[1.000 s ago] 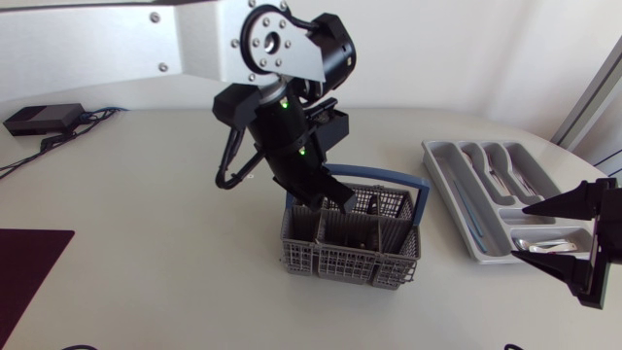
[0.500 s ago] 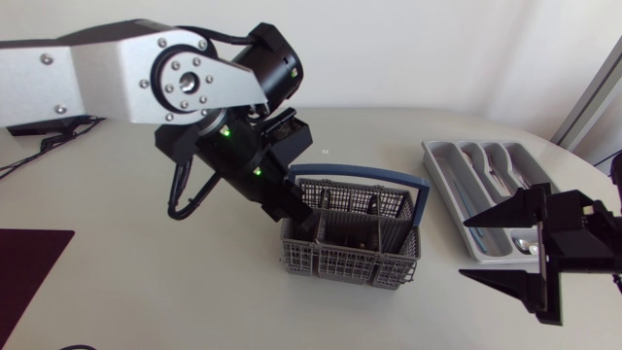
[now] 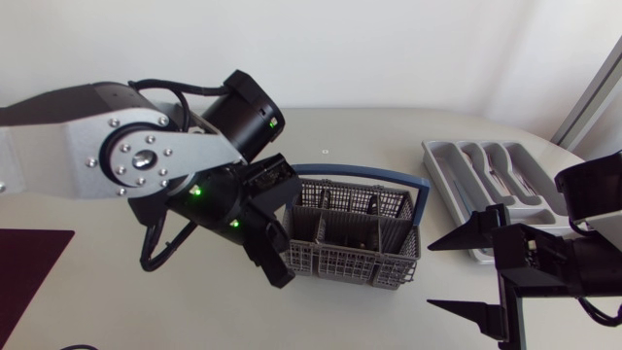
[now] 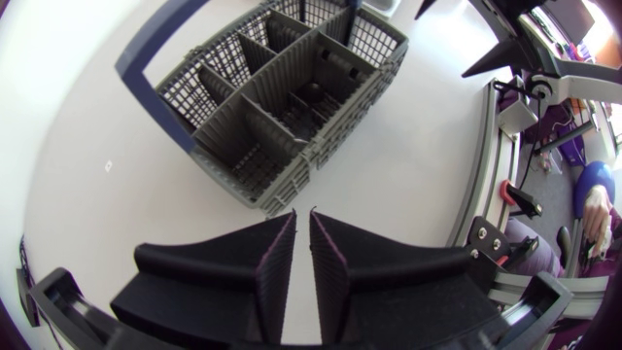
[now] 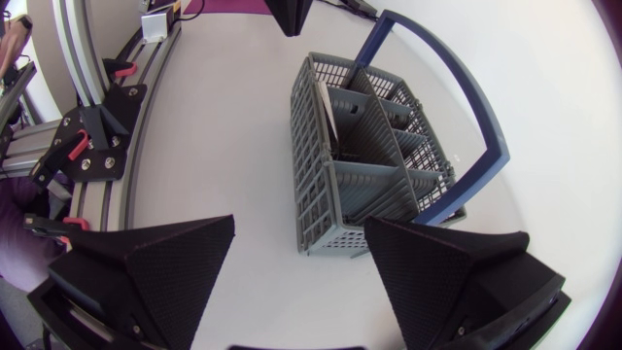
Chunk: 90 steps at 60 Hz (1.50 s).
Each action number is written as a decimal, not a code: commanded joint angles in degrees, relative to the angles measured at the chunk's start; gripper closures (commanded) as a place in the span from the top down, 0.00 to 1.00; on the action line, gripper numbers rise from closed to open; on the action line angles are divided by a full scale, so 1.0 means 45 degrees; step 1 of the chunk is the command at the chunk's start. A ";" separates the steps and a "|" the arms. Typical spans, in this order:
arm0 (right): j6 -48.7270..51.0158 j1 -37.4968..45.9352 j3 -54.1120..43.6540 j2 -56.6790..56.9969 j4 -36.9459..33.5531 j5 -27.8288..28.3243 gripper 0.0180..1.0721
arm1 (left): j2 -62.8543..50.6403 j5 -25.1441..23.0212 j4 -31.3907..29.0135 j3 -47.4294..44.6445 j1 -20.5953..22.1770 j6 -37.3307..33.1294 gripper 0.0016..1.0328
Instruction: Sort the cutlery from the basket into the organizer compartments.
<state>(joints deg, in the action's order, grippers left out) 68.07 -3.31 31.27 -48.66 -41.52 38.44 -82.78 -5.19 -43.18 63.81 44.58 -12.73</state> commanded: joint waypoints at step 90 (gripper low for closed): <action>-0.1631 0.2123 0.0474 -0.0690 0.1355 0.0092 0.95 | -0.1526 0.0607 0.2369 0.1132 -0.1566 0.0173 0.24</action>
<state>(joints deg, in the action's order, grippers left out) 63.33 5.67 31.42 -50.63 -35.75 38.35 -91.00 -1.85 -31.53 64.95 38.17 -14.15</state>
